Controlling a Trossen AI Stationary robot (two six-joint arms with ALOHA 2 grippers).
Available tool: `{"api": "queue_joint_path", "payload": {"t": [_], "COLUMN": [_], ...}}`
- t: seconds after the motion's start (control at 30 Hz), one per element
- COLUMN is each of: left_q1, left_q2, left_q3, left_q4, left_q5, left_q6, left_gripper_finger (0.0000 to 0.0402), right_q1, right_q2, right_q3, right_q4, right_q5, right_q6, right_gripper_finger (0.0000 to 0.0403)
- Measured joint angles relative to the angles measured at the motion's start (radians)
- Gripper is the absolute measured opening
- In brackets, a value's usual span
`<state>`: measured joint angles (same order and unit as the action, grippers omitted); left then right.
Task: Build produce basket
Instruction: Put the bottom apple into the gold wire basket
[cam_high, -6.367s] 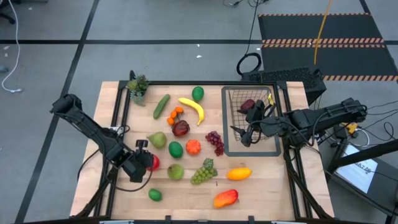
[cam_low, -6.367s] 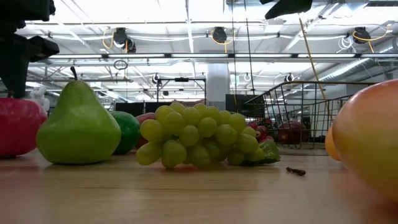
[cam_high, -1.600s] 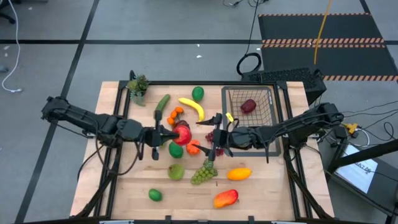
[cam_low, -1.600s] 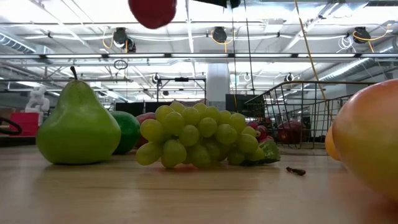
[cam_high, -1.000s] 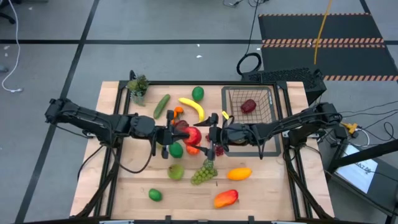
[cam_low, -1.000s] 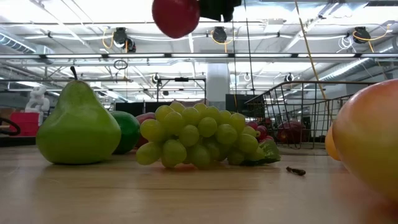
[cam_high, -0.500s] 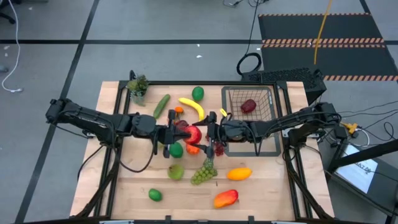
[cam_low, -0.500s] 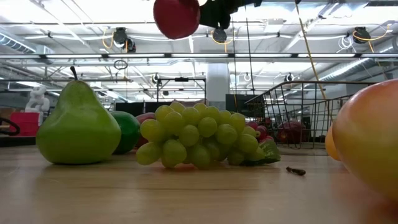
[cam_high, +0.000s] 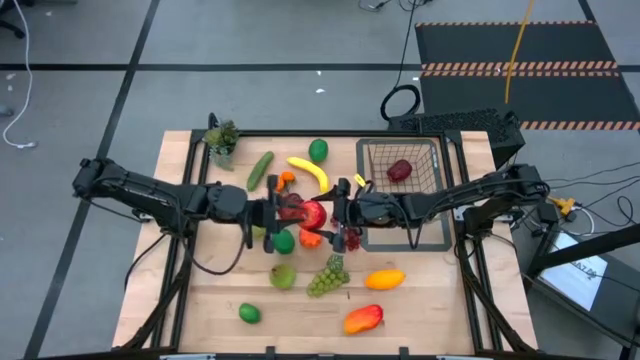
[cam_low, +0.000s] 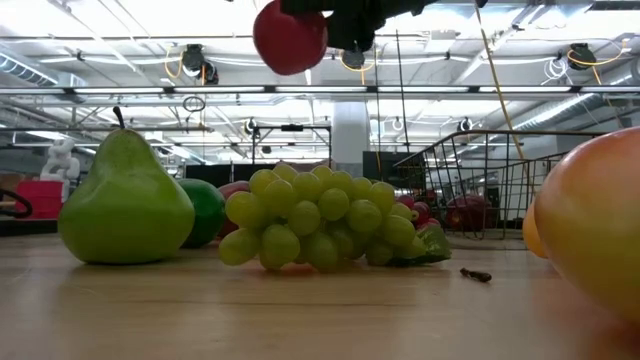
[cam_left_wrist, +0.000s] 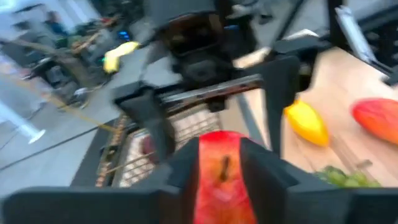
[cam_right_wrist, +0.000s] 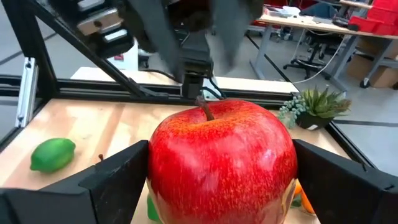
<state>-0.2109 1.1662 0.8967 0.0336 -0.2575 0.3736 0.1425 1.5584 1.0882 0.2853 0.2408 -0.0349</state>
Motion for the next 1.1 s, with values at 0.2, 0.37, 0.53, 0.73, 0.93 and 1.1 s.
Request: {"api": "queue_joint_path", "payload": {"t": [0.2, 0.37, 0.53, 0.73, 0.93, 1.1], "left_q1": [-0.055, -0.069, -0.067, -0.068, -0.068, -0.068], "left_q2": [-0.107, -0.195, -0.236, -0.237, -0.229, -0.229], "left_q3": [0.001, 0.001, 0.001, 0.001, 0.001, 0.0], "left_q4": [-0.075, -0.229, -0.343, -0.396, -0.405, -0.405], "left_q5": [-0.225, -0.238, -0.242, -0.242, -0.242, -0.242], "left_q6": [-0.083, -0.162, -0.23, -0.273, -0.284, -0.291], "left_gripper_finger": [0.0228, 0.0244, 0.0228, 0.0201, 0.0187, 0.0186], "right_q1": [0.003, 0.003, 0.003, 0.003, 0.003, -0.002], "right_q2": [-0.056, -0.138, -0.227, -0.329, -0.374, -0.372], "right_q3": [-0.001, -0.001, -0.001, 0.0, 0.0, 0.0], "right_q4": [-0.13, -0.261, -0.388, -0.609, -0.829, -0.967], "right_q5": [0.077, 0.177, 0.258, 0.425, 0.499, 0.558], "right_q6": [0.029, 0.113, 0.168, 0.292, 0.44, 0.534], "right_gripper_finger": [0.0369, 0.0369, 0.0369, 0.0369, 0.0369, 0.0369]}}
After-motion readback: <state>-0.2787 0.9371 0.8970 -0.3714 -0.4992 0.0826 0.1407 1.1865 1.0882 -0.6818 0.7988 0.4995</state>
